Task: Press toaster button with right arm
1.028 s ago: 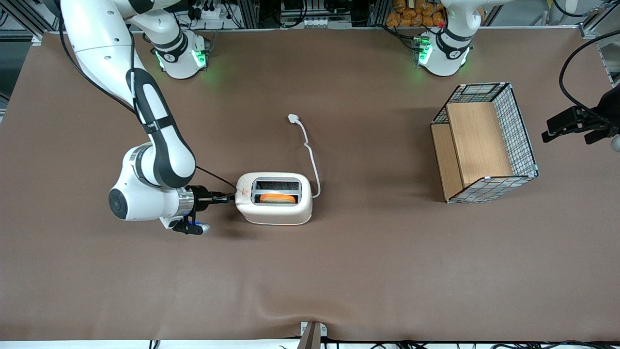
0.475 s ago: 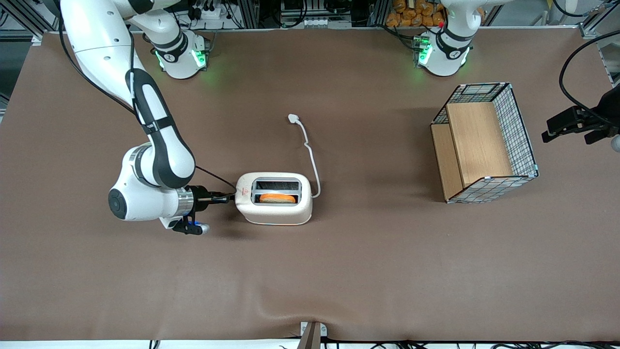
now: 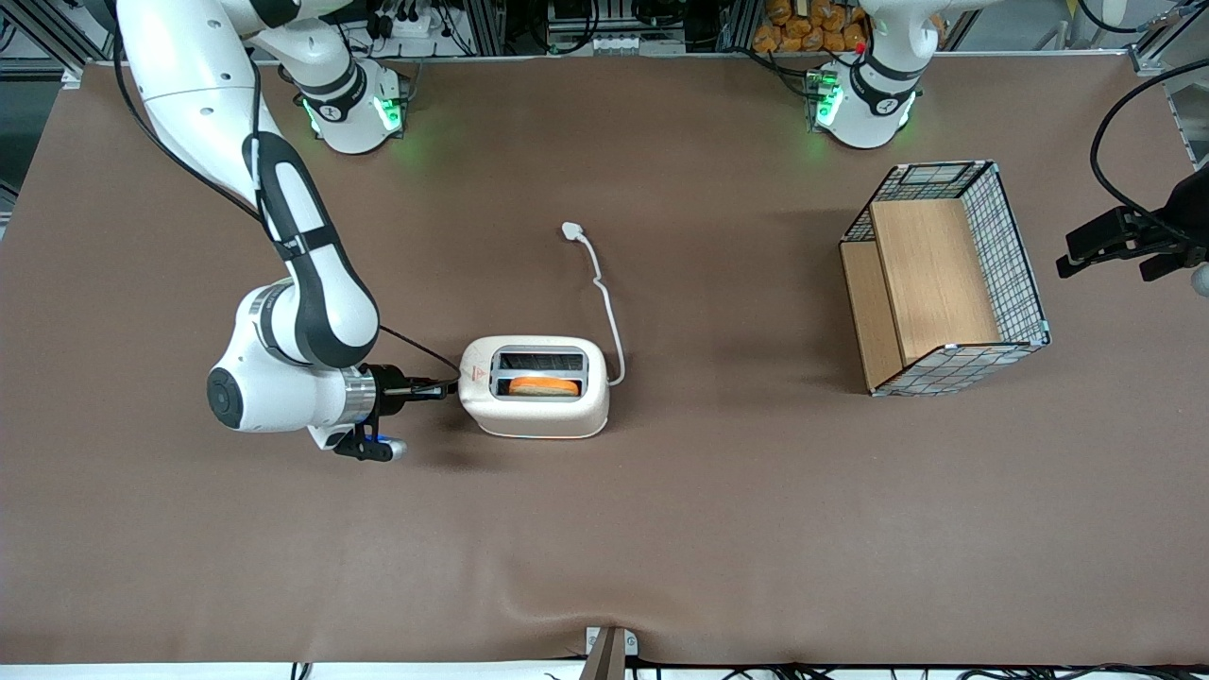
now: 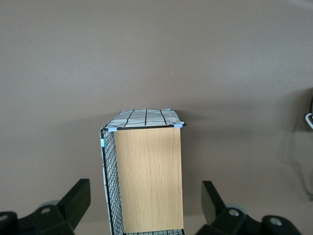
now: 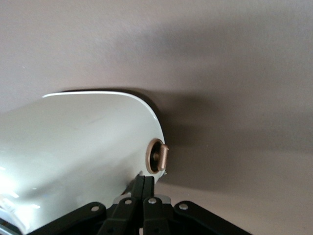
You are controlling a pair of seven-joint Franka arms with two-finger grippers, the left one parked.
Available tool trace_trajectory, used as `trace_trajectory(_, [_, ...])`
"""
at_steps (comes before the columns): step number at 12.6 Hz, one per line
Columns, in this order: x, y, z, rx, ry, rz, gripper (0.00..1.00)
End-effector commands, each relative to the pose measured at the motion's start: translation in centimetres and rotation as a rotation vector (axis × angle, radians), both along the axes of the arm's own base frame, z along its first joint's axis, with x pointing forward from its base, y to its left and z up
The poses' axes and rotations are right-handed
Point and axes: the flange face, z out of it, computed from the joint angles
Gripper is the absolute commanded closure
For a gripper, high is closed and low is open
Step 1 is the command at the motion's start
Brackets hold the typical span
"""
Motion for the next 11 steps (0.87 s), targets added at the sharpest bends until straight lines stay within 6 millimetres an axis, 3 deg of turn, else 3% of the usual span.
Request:
trace_trajectory(1, [0.9, -1.4, 2.3, 0.025, -0.041, -0.016, 0.94])
trace_trajectory(2, [1.0, -2.2, 3.2, 0.027, -0.047, -0.018, 0.90])
trace_trajectory(5, [1.5, -4.2, 4.7, 0.016, -0.068, -0.032, 0.18])
trace_trajectory(6, [1.7, -5.2, 4.8, 0.003, -0.075, -0.039, 0.00])
trace_trajectory(11, [1.6, -10.4, 8.1, -0.053, -0.122, 0.021, 0.00])
